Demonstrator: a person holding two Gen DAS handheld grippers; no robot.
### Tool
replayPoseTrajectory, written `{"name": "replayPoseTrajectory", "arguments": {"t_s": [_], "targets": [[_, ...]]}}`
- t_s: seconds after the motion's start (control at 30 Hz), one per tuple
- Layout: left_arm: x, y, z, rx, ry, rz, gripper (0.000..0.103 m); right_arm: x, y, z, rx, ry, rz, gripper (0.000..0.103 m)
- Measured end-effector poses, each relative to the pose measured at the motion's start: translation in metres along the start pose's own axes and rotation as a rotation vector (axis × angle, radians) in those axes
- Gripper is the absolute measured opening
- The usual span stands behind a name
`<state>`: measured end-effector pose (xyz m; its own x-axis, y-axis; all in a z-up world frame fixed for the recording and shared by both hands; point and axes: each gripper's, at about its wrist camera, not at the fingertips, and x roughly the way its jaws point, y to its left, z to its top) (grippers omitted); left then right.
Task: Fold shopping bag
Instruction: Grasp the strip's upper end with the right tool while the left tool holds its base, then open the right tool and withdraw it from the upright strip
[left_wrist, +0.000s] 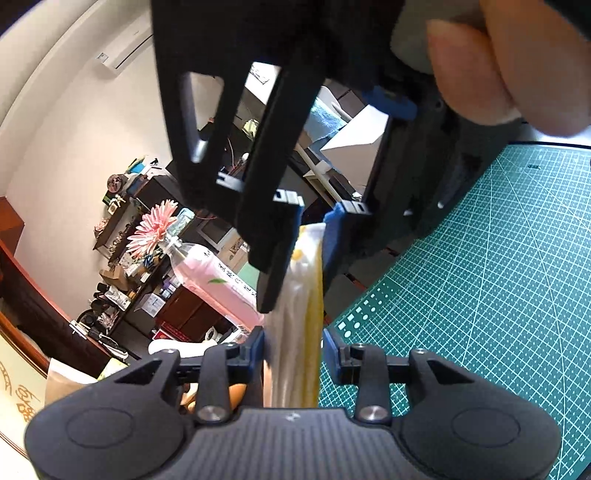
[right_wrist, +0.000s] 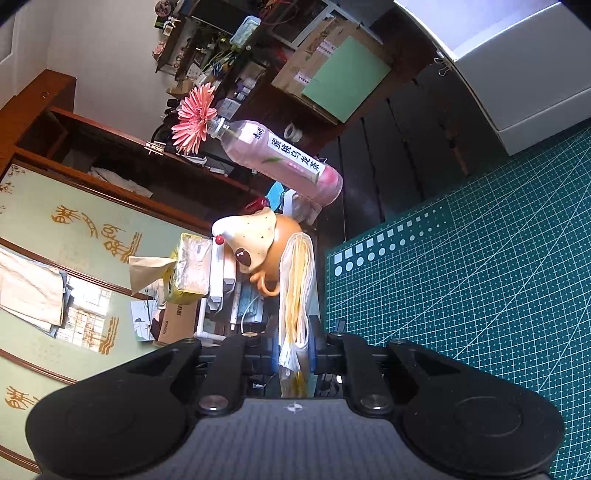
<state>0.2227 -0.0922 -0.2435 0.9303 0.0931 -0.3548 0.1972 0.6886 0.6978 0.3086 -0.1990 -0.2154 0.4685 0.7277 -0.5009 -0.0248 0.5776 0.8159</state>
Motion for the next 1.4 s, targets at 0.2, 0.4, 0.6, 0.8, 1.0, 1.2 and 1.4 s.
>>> {"name": "replayPoseTrajectory", "arguments": {"t_s": [0.2, 0.4, 0.6, 0.8, 1.0, 1.2, 1.4], "targets": [[-0.004, -0.006, 0.000, 0.007, -0.001, 0.012, 0.012, -0.001, -0.001, 0.003, 0.020, 0.014, 0.018, 0.014], [0.006, 0.007, 0.001, -0.038, -0.006, 0.008, 0.011, -0.001, -0.005, 0.005, 0.035, 0.038, 0.045, 0.026], [0.008, 0.006, -0.003, -0.022, -0.007, 0.041, 0.011, -0.039, 0.000, 0.025, -0.069, -0.076, 0.028, 0.054], [0.017, 0.026, -0.007, -0.112, 0.009, -0.014, 0.012, -0.070, 0.027, 0.011, -0.370, -0.302, -0.201, 0.073], [0.028, 0.070, -0.020, -0.356, 0.022, -0.236, 0.012, -0.084, 0.041, -0.002, -0.631, -0.461, -0.262, 0.084], [0.026, 0.092, -0.028, -0.449, -0.021, -0.292, 0.012, -0.100, 0.037, 0.005, -0.601, -0.584, -0.290, 0.082], [0.024, 0.093, -0.028, -0.471, -0.020, -0.313, 0.012, -0.111, 0.037, 0.003, -0.820, -0.546, -0.330, 0.084]]}}
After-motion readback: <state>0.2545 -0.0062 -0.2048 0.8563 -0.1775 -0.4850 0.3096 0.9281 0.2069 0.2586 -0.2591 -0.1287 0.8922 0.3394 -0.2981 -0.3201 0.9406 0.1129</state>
